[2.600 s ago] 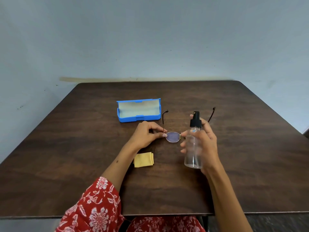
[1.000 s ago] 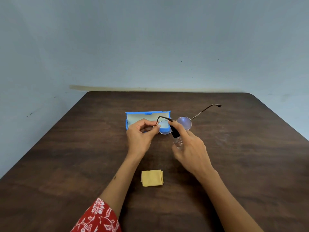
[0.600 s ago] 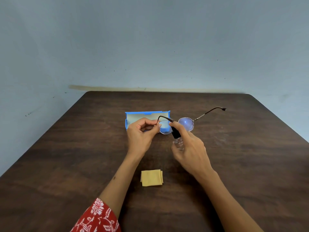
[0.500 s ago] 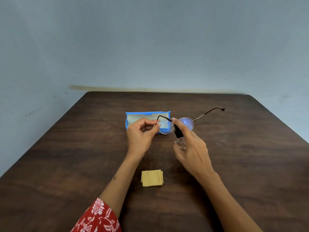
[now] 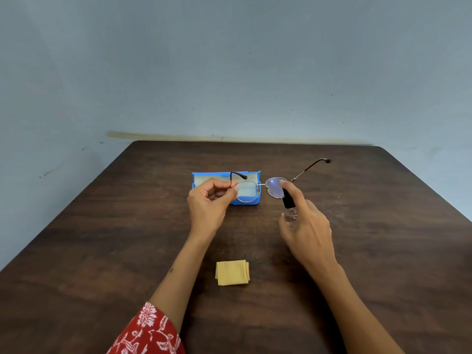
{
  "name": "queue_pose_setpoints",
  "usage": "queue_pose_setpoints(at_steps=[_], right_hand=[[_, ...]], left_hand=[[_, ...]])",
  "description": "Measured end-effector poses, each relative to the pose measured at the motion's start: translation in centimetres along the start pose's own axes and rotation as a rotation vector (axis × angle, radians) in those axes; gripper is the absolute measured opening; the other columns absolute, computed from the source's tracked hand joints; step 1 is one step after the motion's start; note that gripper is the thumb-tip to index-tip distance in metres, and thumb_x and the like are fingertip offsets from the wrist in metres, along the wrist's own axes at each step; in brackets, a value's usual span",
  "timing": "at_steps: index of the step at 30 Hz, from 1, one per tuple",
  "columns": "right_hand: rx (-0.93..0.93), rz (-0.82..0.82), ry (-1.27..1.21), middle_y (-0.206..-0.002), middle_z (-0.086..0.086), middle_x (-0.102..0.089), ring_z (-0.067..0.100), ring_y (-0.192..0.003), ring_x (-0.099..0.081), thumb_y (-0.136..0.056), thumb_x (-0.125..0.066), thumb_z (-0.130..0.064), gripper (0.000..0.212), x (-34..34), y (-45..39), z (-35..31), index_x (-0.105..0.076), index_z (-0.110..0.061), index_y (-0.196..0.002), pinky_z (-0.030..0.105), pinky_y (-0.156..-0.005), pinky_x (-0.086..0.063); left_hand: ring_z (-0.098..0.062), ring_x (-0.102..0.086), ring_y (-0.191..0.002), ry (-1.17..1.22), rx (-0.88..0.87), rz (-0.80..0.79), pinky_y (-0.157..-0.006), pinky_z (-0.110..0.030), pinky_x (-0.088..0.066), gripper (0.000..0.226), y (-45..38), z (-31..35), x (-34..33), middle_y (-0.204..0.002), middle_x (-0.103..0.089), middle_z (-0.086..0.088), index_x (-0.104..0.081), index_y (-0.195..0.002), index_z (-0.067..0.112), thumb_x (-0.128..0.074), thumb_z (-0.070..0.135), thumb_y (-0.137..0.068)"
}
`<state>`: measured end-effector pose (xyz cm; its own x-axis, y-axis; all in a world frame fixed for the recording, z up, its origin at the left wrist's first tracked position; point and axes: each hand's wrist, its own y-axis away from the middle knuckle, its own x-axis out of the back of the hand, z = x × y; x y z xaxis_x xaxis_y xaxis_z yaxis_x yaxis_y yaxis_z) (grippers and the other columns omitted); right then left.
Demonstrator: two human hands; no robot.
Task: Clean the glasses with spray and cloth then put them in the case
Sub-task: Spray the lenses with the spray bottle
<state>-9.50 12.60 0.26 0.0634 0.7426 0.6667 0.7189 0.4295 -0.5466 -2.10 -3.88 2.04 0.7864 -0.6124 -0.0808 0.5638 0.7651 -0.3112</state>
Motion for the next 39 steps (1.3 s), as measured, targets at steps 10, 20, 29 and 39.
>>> queue_pose_setpoints(at_steps=[10, 20, 29, 39], right_hand=[[0.025, 0.311, -0.152, -0.104, -0.005, -0.062, 0.013, -0.074, -0.059, -0.072, -0.067, -0.013, 0.078, -0.5, 0.2, 0.6, -0.032, -0.037, -0.138, 0.020, -0.065, -0.044], [-0.147, 0.311, -0.350, -0.116, 0.012, -0.054, -0.020, -0.088, -0.048, -0.088, -0.057, -0.012, 0.054, -1.5, -3.0, 2.8, -0.030, -0.008, -0.134, -0.008, -0.069, -0.028], [-0.160, 0.280, -0.310, -0.122, 0.018, -0.043, 0.018, -0.104, -0.046, -0.091, -0.055, -0.007, 0.051, -2.1, -5.2, 4.0, -0.031, 0.003, -0.135, 0.011, -0.086, -0.030], [-0.425, 0.166, -0.205, -0.137, 0.017, -0.038, 0.032, -0.125, -0.037, -0.077, -0.071, -0.015, 0.080, -0.5, -5.2, 3.4, -0.025, -0.004, -0.141, 0.040, -0.103, -0.031]], left_hand=[[-0.010, -0.070, -0.079, -0.027, 0.009, 0.038, -0.078, -0.040, -0.059, 0.014, -0.3, -0.4, 0.2, -0.083, -0.072, -0.003, -0.071, -0.080, 0.012, -0.074, -0.001, -0.074], [-0.020, -0.070, -0.085, -0.002, 0.047, 0.054, -0.080, -0.042, -0.058, 0.013, -0.4, -1.1, 0.2, -0.088, -0.072, -0.013, -0.070, -0.086, 0.002, -0.074, -0.001, -0.075], [-0.014, -0.071, -0.084, 0.010, 0.054, 0.037, -0.075, -0.029, -0.059, 0.013, -0.4, -1.6, 0.3, -0.089, -0.073, -0.009, -0.070, -0.082, 0.008, -0.074, -0.002, -0.074], [-0.014, -0.071, -0.085, 0.029, 0.055, 0.025, -0.073, -0.027, -0.059, 0.015, -0.4, -1.9, 0.5, -0.086, -0.073, -0.003, -0.071, -0.081, 0.013, -0.074, -0.001, -0.074]])
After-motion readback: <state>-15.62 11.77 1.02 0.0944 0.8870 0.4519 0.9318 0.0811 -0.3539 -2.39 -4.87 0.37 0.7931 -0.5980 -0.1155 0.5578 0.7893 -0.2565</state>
